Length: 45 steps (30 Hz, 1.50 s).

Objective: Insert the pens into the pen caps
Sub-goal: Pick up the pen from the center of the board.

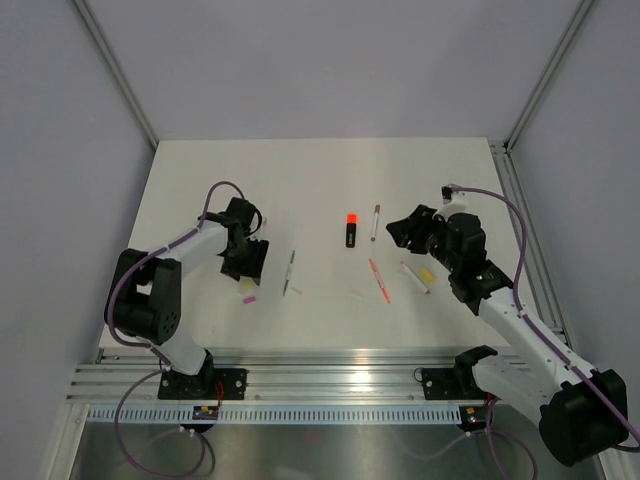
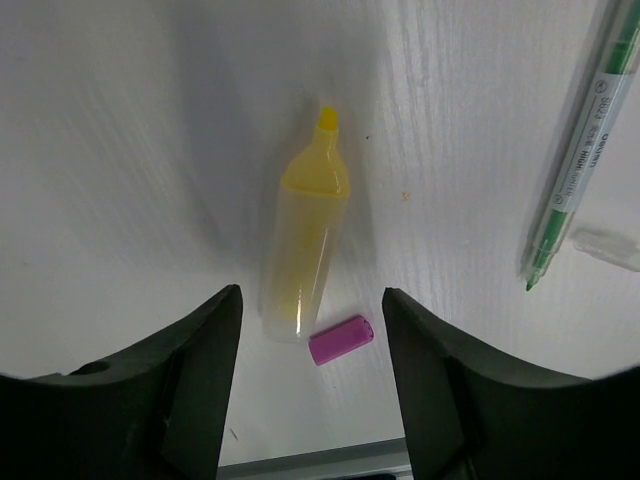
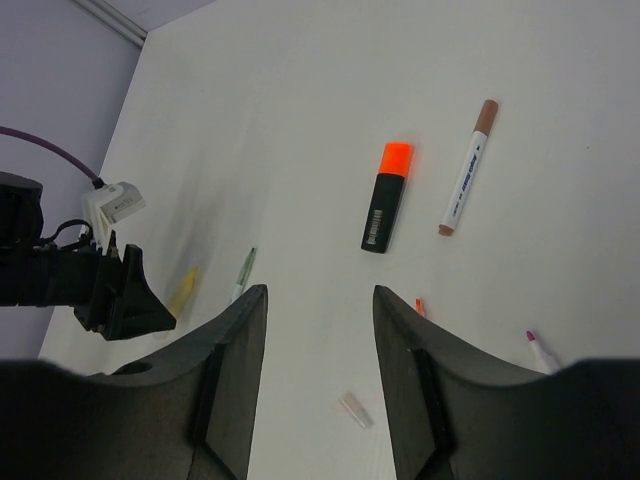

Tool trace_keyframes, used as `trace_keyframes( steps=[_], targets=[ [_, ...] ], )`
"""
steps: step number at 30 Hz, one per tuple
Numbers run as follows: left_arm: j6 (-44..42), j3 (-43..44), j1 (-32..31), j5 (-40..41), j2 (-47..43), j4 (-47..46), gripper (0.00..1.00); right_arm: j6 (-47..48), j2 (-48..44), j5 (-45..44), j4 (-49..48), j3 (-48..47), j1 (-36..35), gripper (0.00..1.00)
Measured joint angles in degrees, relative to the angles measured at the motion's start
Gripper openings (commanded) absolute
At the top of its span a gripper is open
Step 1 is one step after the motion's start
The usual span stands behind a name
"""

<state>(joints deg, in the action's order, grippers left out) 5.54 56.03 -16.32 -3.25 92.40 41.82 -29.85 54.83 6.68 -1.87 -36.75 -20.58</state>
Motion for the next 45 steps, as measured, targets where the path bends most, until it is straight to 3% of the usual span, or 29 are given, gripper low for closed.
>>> trace_keyframes(
  steps=[5,7,18,21,22,25,29,37,45],
  targets=[
    [0.1,1.0,0.2,0.0,2.3,0.1,0.35,0.1,-1.2,0.0,0.1,0.0,0.0,0.53],
    [0.1,1.0,0.2,0.0,3.0,0.1,0.35,0.1,-1.8,0.0,0.2,0.0,0.0,0.53],
    [1.0,1.0,0.2,2.0,3.9,-1.9,0.55,0.1,-2.6,0.5,0.2,0.0,0.0,0.53],
    [1.4,1.0,0.0,3.2,4.2,-2.6,0.44,0.0,-2.9,0.7,0.2,0.0,0.0,0.52],
    [1.5,0.9,-0.3,3.7,4.2,-2.9,0.36,0.0,-3.0,1.0,0.2,0.0,0.0,0.52],
    [1.9,0.8,-1.0,4.9,4.2,-3.4,0.28,0.0,-3.0,1.7,0.2,0.0,0.0,0.53],
    [2.2,0.7,-1.5,5.5,4.2,-4.0,0.00,0.0,-3.3,2.2,0.2,0.0,0.0,0.52],
    [1.8,-0.2,-1.5,6.8,1.4,-4.7,0.00,-1.0,-3.2,5.3,-0.5,0.0,0.0,0.53],
    [4.1,-0.3,-1.5,4.3,-12.5,-7.6,0.00,-3.6,-0.7,11.6,-3.4,0.0,-0.7,0.55]
  ],
)
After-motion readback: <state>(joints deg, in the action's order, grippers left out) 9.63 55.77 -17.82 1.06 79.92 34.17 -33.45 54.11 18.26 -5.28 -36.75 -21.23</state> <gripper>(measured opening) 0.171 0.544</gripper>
